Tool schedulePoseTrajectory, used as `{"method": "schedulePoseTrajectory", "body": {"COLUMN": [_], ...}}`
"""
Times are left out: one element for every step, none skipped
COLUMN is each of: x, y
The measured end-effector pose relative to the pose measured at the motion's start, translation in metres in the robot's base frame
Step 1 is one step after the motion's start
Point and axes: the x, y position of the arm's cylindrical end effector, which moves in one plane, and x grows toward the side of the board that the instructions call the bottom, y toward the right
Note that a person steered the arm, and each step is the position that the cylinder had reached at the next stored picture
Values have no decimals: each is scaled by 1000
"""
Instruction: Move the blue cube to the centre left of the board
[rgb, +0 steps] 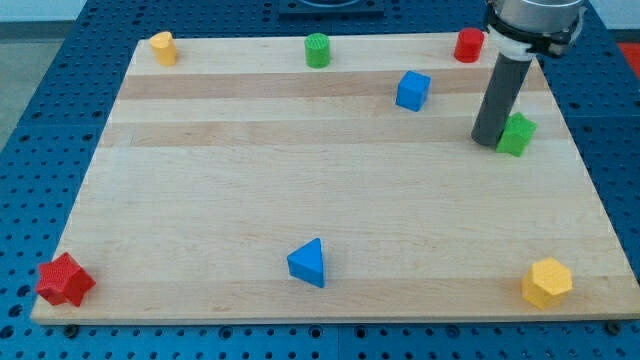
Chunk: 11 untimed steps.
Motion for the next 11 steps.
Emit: {"method": "schedulePoseTrajectory", "body": {"x": [-46, -75, -75, -76, -90, -104, -117, -128, -130, -145, -161], "y": [-7, -28, -81, -123, -158, -193, -205, -224, -232, -246, -268]}}
